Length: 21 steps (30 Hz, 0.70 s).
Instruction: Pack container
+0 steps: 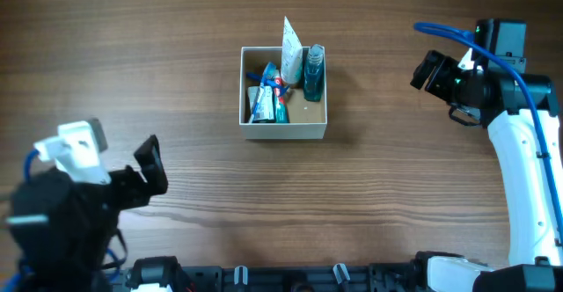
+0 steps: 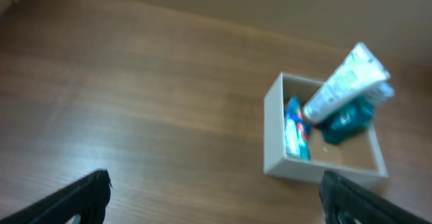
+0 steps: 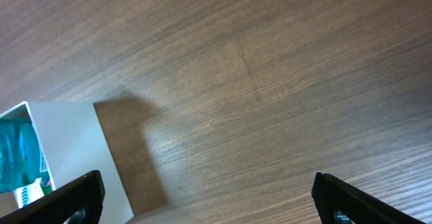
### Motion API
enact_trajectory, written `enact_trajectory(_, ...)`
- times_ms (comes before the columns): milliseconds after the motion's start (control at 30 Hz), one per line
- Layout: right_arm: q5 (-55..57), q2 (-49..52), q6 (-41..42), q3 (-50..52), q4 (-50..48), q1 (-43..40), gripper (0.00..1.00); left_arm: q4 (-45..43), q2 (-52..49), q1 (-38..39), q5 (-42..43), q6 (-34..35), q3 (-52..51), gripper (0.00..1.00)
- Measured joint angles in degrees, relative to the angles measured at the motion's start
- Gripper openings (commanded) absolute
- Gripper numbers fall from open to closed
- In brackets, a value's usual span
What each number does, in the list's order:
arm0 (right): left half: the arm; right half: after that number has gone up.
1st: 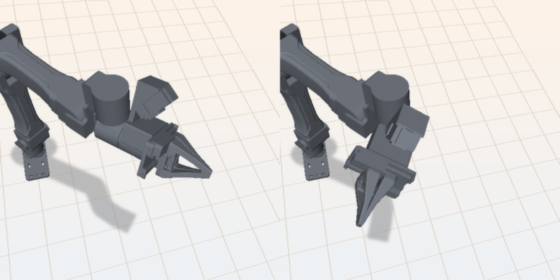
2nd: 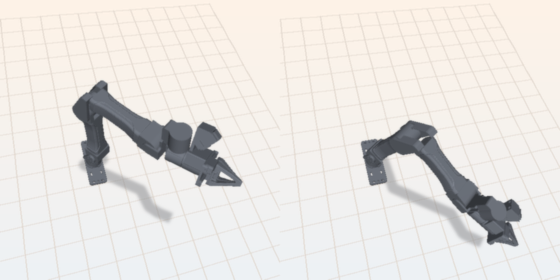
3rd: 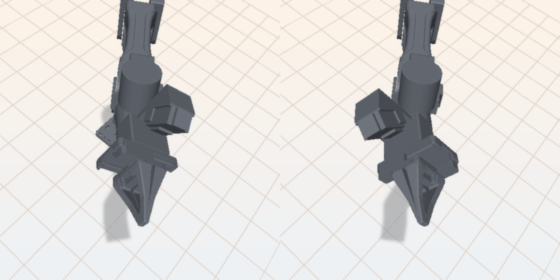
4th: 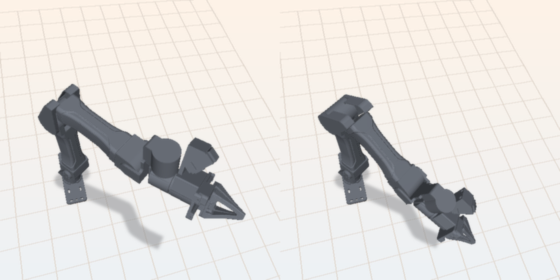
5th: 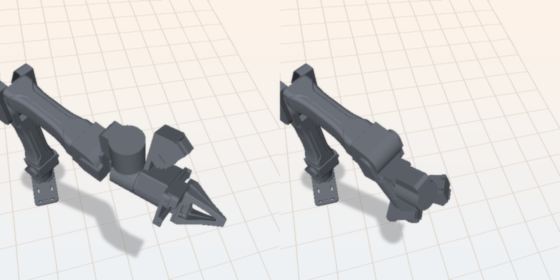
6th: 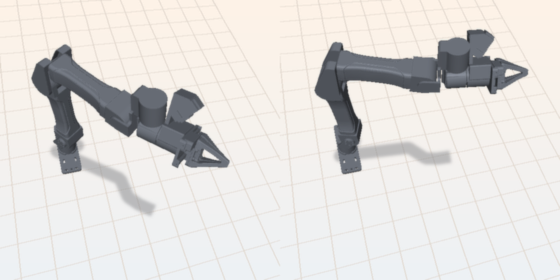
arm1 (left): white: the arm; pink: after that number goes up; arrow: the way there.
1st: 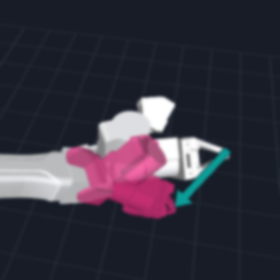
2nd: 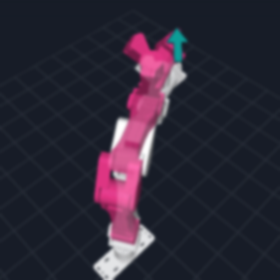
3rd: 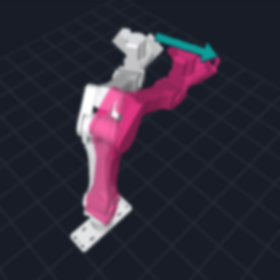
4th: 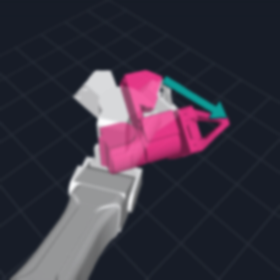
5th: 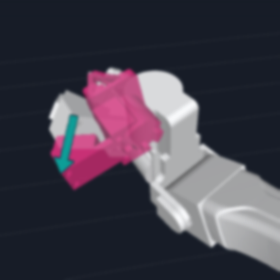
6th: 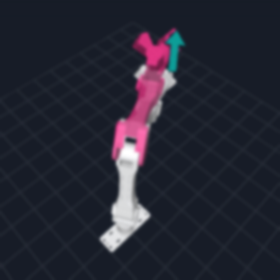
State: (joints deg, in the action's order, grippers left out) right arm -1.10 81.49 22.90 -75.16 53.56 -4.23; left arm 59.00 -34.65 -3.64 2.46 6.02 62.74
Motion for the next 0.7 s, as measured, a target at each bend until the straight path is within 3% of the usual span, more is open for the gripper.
enact_trajectory(300, 0.0, 0.0, 0.0, 0.0, 0.0, 0.0, 1.00, -21.7, 15.9, -0.2, 7.2, -0.4, -35.8, 1.00)
enact_trajectory(500, 0.0, 0.0, 0.0, 0.0, 0.0, 0.0, 1.00, -28.3, 20.8, -0.2, 9.3, -0.4, -46.6, 1.00)
enact_trajectory(700, 0.0, 0.0, 0.0, 0.0, 0.0, 0.0, 1.00, -29.3, 24.0, -0.2, 9.7, -0.4, -51.3, 1.00)
